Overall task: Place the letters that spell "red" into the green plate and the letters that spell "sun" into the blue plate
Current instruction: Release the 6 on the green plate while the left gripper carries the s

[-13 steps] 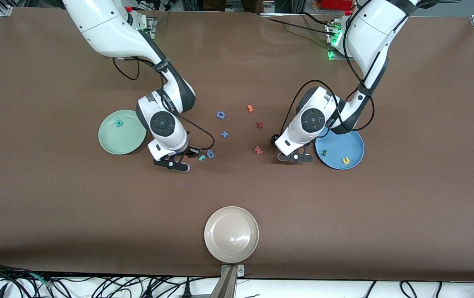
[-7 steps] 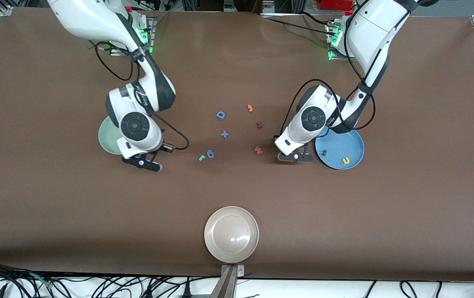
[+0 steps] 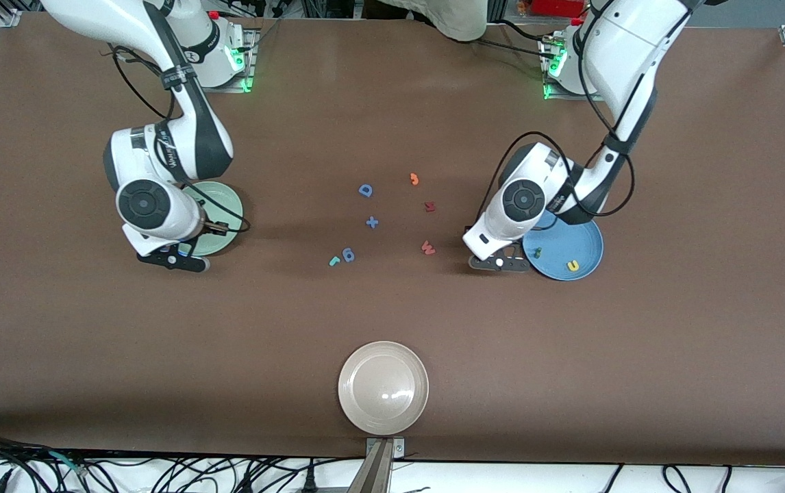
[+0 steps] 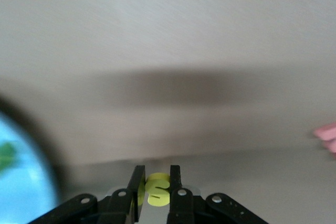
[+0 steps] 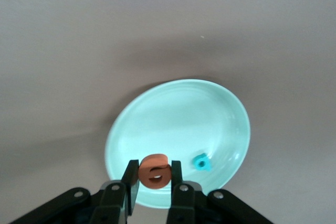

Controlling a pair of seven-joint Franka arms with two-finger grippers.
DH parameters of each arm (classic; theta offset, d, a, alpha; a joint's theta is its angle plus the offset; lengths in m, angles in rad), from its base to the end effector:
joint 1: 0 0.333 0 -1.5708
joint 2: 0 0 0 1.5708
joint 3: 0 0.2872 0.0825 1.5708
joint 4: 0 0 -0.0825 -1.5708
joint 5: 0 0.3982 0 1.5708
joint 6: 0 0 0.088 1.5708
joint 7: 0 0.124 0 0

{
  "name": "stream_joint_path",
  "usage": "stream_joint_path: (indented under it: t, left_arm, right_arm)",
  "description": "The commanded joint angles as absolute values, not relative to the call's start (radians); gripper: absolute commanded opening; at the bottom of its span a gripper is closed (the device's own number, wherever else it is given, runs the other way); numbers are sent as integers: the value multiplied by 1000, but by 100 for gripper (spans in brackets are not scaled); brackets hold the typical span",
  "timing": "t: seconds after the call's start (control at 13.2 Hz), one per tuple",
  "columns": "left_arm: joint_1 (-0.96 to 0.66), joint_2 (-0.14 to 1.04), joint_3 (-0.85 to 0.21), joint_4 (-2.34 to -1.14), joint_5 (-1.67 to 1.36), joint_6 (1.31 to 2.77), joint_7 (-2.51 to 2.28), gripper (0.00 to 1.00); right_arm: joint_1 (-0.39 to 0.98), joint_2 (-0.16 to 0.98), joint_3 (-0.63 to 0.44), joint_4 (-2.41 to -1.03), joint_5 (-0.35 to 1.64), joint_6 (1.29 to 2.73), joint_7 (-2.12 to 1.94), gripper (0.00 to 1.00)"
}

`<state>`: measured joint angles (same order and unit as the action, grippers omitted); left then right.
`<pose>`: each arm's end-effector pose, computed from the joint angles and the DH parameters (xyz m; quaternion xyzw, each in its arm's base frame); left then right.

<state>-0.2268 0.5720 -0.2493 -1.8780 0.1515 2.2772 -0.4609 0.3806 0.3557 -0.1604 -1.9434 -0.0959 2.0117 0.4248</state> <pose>0.5450 -0.2763 0.1483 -0.9960 0.0471 0.0735 0.0208 0.5670 0.1195 0.2294 0.9849 -0.0736 -0.1124 0.1095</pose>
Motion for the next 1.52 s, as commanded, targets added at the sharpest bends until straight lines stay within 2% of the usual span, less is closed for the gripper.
stream_joint_path:
  t: [0.0, 0.15, 0.38, 0.61, 0.84, 0.91, 0.99, 1.06, 1.14, 1.22, 1.44]
  left_arm:
    - [-135, 525, -253, -1878, 187, 2220, -278, 6]
    - [-68, 514, -253, -1885, 189, 2206, -146, 6]
    - [41, 509, -261, -1890, 175, 2203, 36, 8]
    - [77, 503, -270, -1913, 172, 2203, 63, 8]
    - [141, 502, -313, -1953, 172, 2204, 63, 12]
    - [182, 497, -355, -1957, 172, 2203, 63, 12]
    - [216, 495, -388, -1965, 172, 2203, 63, 12]
    - [228, 495, -402, -1976, 172, 2203, 63, 12]
    - [229, 489, -405, -1982, 172, 2203, 63, 11]
    - [227, 486, -406, -1983, 172, 2203, 61, 11]
    - [241, 485, -408, -1997, 172, 2203, 63, 12]
  right_arm:
    - [383, 284, -186, -2145, -68, 2182, 361, 0]
    - [382, 296, -187, -2209, -51, 2275, 357, 0]
    - [383, 325, -184, -2232, -18, 2287, 357, 0]
    - [382, 333, -184, -2266, -17, 2289, 357, 0]
    - [383, 347, -180, -2267, 26, 2289, 357, 15]
    - [383, 348, -179, -2267, 29, 2289, 357, 23]
    - [383, 350, -178, -2267, 29, 2289, 357, 38]
    - [383, 351, -178, -2267, 29, 2290, 359, 72]
    - [385, 350, -178, -2266, 29, 2290, 359, 91]
    - [385, 344, -176, -2264, 29, 2289, 362, 98]
    - [394, 315, -161, -2234, 31, 2276, 383, 98]
